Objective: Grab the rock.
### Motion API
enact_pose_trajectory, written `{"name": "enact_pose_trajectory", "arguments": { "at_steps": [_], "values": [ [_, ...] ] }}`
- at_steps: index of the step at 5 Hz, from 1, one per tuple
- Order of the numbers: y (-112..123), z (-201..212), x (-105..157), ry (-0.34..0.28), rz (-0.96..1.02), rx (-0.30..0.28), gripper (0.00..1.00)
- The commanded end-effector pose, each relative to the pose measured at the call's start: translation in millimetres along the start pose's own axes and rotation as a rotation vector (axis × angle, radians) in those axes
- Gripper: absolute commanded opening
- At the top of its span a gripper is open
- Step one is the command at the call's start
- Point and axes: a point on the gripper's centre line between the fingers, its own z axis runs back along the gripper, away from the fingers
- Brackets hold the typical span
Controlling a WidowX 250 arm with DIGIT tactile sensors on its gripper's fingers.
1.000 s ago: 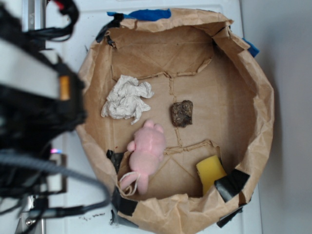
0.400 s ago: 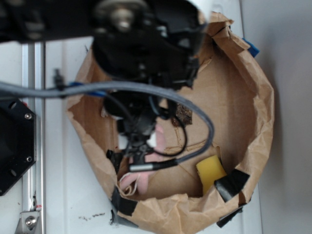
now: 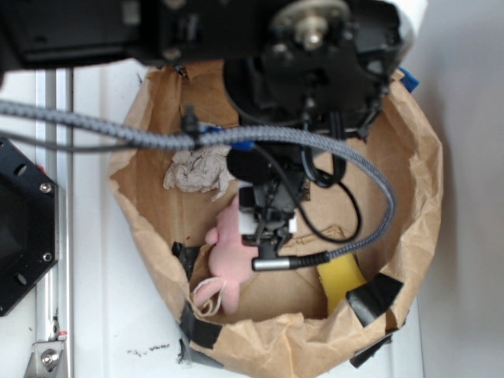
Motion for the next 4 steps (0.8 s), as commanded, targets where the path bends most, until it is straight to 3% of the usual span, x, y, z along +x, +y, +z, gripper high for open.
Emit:
{"name": "enact_pose_trajectory", "arguments": {
  "at_steps": [1,2,3,4],
  "values": [
    [-2.8,13.5,6.5,-0.056,-0.013,0.006,1.00],
    [-2.8,13.5,6.5,-0.056,-0.013,0.006,1.00],
    [-8.6,-20.8,-2.6,-0.112,-0.027,0.020,1.00],
    [-16.1,-48.6,1.7,-0.071,-0.022,0.071,1.00]
  ]
}}
